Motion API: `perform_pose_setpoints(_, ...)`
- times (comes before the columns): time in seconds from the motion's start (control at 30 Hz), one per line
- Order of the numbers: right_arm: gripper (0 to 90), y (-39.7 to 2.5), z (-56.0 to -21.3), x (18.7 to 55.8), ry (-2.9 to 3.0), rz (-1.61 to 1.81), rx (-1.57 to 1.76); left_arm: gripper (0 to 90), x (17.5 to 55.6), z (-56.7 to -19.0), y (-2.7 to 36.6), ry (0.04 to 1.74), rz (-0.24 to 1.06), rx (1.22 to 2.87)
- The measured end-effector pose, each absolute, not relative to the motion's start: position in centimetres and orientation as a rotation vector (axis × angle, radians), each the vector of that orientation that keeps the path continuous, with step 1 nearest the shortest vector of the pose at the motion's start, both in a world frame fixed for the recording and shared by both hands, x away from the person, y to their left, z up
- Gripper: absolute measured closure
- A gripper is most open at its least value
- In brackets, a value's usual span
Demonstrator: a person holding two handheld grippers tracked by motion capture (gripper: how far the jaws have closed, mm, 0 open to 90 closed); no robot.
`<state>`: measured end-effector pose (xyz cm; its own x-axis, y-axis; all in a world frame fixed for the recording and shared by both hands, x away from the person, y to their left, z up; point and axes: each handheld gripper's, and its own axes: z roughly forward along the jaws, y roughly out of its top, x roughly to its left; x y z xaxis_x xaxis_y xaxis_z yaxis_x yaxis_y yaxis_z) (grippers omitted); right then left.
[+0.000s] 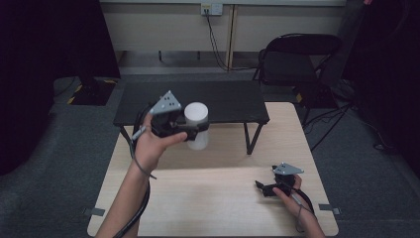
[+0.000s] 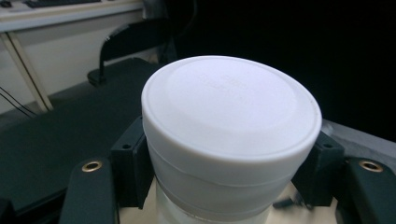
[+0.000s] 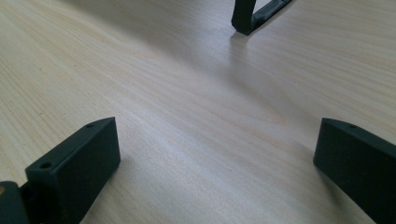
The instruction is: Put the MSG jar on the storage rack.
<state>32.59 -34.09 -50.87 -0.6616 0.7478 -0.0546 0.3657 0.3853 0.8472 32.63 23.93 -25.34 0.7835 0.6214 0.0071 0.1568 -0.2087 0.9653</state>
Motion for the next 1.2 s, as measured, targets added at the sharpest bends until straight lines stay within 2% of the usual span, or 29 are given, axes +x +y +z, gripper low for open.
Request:
perform_pose_setpoints(0.27,0.0,-34.1,-50.9,32.6,2.219,1.195,0.959,33.6,36.5,-22.9,22.6,0.711,0.536,1.757)
perform_pose_setpoints(0.43,0.0,-34.1,-50.8,32.6,2.220,1.196,0.957,33.5,38.9,-23.3,21.4,0.798,0.594,1.768)
perform_pose_setpoints(0.6,0.0,-34.1,-50.9,32.6,2.221,1.197,0.956,33.6,40.1,-24.1,21.1,0.844,0.588,1.750)
perform_pose_setpoints(1.2,0.0,-34.2,-50.9,32.6,2.224,1.199,0.954,33.5,40.9,-25.2,20.8,0.882,0.597,1.717)
